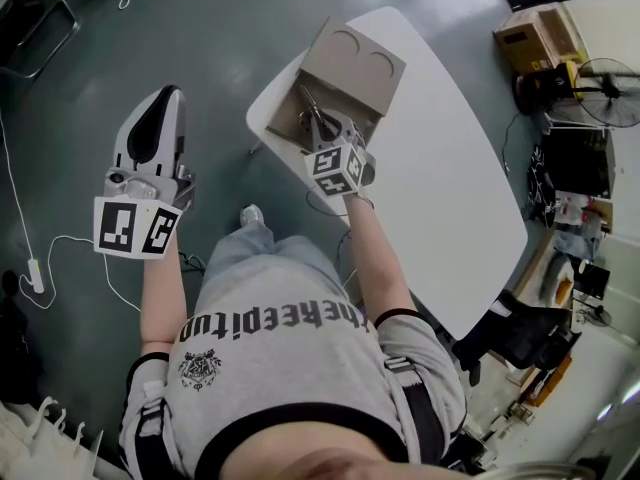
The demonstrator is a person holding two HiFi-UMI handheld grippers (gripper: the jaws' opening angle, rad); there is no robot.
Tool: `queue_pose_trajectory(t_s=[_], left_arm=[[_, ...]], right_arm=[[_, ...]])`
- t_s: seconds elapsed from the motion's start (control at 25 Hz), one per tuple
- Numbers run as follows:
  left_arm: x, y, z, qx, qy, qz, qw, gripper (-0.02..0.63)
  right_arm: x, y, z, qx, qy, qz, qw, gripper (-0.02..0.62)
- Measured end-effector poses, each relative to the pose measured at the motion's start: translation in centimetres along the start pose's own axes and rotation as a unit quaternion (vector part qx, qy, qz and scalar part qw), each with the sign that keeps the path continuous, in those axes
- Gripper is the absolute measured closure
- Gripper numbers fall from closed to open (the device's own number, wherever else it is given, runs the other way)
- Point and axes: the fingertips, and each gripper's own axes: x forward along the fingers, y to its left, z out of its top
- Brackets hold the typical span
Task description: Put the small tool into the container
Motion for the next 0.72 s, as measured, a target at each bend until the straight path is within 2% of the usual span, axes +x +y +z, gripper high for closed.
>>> queue_pose_trajectory(t_s=[0.36, 0.48, 0.72], left_arm=[[-0.4, 0.8, -0.2, 0.003, 0.006, 0.01, 0.9999, 0.592], [-0.4, 0.6, -0.3, 0.004, 0.007, 0.009, 0.9999, 0.592], [-0.3, 0.2, -0.3, 0.005, 0.008, 0.007, 0.9999, 0.592]], right_arm=[[1.7, 0.8, -0.4, -0.036, 0.027, 0.004, 0.999, 0.569], [2.1, 1.4, -0.4, -0.044, 0.032, 0.017, 0.998, 0.557], [2.4, 2.5, -0.8, -0.029, 0.042, 0.049, 0.997, 0.518]])
